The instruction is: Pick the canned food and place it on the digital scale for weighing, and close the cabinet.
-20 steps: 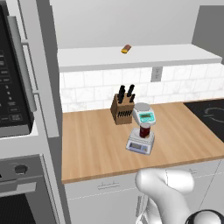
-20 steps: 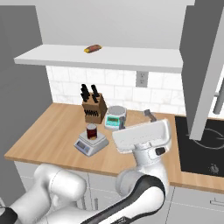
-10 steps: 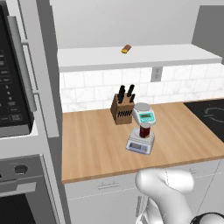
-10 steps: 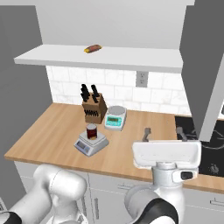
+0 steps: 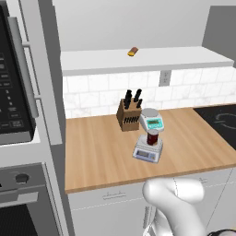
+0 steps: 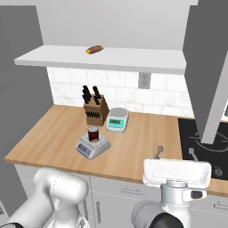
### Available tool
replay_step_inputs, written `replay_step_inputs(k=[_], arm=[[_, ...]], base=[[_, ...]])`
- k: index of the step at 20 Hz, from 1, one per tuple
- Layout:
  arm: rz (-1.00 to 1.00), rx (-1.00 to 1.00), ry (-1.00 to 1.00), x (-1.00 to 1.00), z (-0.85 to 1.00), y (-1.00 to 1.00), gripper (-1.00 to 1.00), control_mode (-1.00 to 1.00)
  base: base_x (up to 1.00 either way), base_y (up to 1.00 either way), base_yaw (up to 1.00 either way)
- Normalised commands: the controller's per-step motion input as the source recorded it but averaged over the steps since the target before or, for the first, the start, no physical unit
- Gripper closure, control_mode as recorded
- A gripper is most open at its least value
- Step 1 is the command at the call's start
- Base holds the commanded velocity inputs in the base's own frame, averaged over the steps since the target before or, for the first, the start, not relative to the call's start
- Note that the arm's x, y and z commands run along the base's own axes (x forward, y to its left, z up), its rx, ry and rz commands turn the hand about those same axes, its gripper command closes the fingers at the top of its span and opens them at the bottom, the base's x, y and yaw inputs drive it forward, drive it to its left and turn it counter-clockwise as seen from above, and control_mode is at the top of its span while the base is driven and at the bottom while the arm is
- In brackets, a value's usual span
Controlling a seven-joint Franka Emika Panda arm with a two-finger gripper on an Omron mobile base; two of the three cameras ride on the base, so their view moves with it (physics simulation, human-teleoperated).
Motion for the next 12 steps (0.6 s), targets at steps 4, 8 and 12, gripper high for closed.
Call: replay_step_inputs(k=[4,8,12], arm=[[0.00,0.15,0.00,0.29,0.47,-0.74,-1.00,-1.00],[0.00,0.21,0.00,0.17,0.24,-0.99,-1.00,-1.00],[0.00,0.19,0.06,0.13,0.00,-0.97,-1.00,-1.00]], base=[[0.00,0.00,0.00],[0.00,0.00,0.00],[0.00,0.00,0.00]])
